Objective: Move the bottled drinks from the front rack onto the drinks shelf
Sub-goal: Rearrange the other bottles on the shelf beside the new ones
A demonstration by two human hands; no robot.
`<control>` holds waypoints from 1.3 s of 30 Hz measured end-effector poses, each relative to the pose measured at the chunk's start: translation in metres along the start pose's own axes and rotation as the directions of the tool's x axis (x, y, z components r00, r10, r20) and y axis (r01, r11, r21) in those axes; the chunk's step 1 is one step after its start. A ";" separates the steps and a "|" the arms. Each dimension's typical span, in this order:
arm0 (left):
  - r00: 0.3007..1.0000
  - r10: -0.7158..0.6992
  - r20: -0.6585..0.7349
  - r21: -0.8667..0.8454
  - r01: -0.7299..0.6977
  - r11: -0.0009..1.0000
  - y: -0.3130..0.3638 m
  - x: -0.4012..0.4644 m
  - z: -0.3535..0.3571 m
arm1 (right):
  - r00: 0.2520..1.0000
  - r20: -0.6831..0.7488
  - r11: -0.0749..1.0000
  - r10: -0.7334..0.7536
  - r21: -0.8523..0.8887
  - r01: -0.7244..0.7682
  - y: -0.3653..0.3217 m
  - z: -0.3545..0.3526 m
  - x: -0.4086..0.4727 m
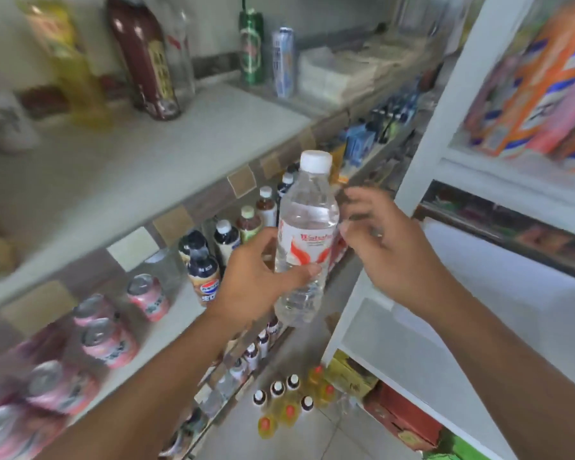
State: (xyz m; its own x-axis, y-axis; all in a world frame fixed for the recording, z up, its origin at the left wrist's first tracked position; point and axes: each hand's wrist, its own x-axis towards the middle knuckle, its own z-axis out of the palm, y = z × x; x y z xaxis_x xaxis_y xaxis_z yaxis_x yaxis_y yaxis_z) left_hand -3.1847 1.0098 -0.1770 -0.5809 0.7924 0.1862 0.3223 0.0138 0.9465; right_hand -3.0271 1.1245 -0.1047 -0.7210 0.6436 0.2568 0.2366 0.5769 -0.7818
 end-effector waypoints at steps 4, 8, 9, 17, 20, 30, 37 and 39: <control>0.993 0.033 -0.112 -0.038 -0.037 0.999 0.050 0.014 -0.015 | 0.997 0.083 0.998 0.005 0.060 -0.010 -0.009 0.012 0.000; 0.985 0.029 -0.172 -0.040 -0.037 0.999 0.083 0.041 -0.025 | 0.994 0.098 0.992 -0.054 0.117 0.042 -0.016 0.019 0.025; 0.982 0.026 -0.189 -0.034 -0.033 0.999 0.089 0.048 -0.026 | 0.993 0.099 0.991 -0.071 0.119 0.059 -0.018 0.019 0.034; 0.933 -0.062 -0.356 0.011 0.071 0.997 0.113 0.114 -0.022 | 0.982 0.101 0.985 -0.158 0.078 0.151 -0.022 0.015 0.117; 0.901 -0.087 -0.425 0.017 0.104 0.994 0.115 0.132 -0.022 | 0.982 0.115 0.987 -0.153 0.076 0.145 -0.020 0.020 0.146; 0.881 -0.095 -0.463 0.000 0.108 0.994 0.113 0.188 -0.046 | 0.986 0.061 0.985 -0.154 0.088 0.148 -0.025 0.045 0.228; 0.797 0.064 -0.601 0.507 0.318 0.801 0.081 0.226 -0.090 | 0.991 -0.057 0.987 -0.118 0.102 0.124 -0.005 0.076 0.287; 0.803 0.074 -0.592 0.630 0.404 0.663 0.063 0.235 -0.098 | 0.990 -0.065 0.986 -0.126 0.100 0.132 0.002 0.084 0.304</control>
State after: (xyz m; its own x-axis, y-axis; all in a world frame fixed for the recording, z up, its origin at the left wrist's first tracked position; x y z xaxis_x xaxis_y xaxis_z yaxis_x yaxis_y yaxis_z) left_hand -3.3745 1.1373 -0.0478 -0.8848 0.2763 0.3752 0.4504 0.7133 0.5370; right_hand -3.3004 1.2789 -0.0764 -0.7014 0.5971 0.3894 0.0731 0.6036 -0.7939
